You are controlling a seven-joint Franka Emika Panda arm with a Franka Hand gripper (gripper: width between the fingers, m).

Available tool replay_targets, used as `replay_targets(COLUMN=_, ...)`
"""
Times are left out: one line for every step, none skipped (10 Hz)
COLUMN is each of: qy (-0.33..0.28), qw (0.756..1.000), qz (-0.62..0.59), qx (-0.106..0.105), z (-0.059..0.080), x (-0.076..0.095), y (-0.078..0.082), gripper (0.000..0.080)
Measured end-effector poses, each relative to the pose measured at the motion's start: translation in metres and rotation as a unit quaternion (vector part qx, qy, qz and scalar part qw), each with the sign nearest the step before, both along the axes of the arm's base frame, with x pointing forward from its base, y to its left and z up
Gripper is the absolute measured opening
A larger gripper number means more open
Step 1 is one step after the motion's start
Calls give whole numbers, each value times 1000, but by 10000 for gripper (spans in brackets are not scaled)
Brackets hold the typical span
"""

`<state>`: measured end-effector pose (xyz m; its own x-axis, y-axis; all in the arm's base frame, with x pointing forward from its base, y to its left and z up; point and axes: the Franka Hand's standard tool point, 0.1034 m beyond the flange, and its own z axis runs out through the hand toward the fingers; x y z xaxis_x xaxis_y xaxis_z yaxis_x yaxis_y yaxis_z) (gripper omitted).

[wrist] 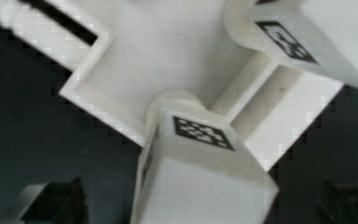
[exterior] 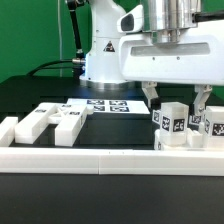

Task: Assemble chair

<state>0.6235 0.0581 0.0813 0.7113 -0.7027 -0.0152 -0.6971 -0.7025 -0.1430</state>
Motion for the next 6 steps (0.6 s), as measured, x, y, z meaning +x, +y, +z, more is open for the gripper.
replay_targets(qy=-4, qw=999, qz=34, qx=-3, z=0, x=0, y=0, gripper=648)
replay_targets(qy=-8, qw=998, qz=70, qx=-6, z=0, x=0, y=0, gripper=649)
replay_targets(qy=-10, qw=996, qz=90, qx=-9, z=-1, x=0, y=0, gripper=649)
replay_targets(qy=-19, qw=988, qz=152, qx=-25, z=-1, x=0, y=0, gripper=649)
replay_targets(qy=-26, qw=979, qz=201, qx=-39, z=-1, x=1, y=1, gripper=649)
replay_targets(qy=-32, qw=967, qz=249, qx=-47, z=0, x=2, y=0, gripper=649)
